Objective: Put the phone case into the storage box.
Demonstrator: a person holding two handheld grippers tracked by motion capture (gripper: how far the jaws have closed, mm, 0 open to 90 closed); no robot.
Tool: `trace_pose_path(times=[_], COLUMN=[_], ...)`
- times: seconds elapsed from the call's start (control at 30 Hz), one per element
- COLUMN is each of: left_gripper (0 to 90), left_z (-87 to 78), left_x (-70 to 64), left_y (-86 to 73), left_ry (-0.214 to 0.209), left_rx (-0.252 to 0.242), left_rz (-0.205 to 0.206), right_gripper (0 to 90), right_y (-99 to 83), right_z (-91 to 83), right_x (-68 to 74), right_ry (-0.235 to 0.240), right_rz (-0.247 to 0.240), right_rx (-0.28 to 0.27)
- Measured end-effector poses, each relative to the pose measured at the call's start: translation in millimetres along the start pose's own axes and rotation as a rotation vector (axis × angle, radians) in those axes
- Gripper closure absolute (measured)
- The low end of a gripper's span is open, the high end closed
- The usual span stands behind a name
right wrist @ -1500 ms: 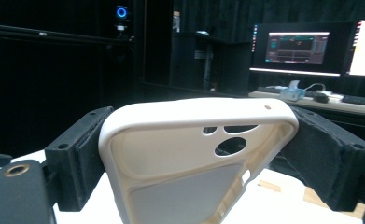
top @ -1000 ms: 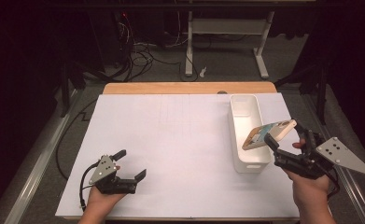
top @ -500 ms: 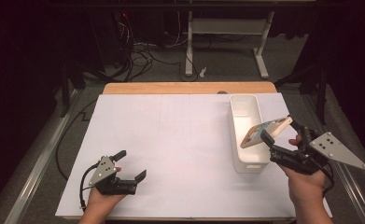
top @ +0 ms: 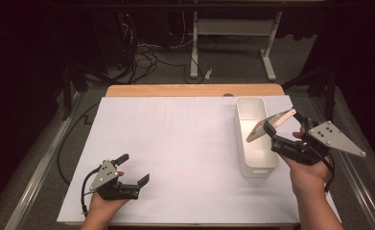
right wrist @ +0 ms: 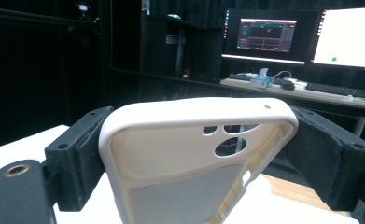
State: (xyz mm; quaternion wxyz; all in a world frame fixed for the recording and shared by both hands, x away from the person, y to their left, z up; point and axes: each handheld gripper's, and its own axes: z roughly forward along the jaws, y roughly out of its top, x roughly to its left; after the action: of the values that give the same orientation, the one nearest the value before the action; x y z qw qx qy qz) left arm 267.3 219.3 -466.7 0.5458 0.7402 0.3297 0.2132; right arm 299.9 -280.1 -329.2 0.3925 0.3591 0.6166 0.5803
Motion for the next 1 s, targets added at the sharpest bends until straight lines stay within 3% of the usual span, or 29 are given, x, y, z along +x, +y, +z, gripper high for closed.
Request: trace_pose_path(times=[1.0], left_gripper=[0.3], left_z=[-0.4], left_x=[0.1], left_y=[0.9], left_ry=[-0.003], left_rx=[-0.007], left_rz=[0.009], right_gripper=[13.0], right_y=[-2.5], right_z=[76.9], right_x=[-13.0], right_ry=[-0.175], right_rz=[0.000], right_rx=[0.075])
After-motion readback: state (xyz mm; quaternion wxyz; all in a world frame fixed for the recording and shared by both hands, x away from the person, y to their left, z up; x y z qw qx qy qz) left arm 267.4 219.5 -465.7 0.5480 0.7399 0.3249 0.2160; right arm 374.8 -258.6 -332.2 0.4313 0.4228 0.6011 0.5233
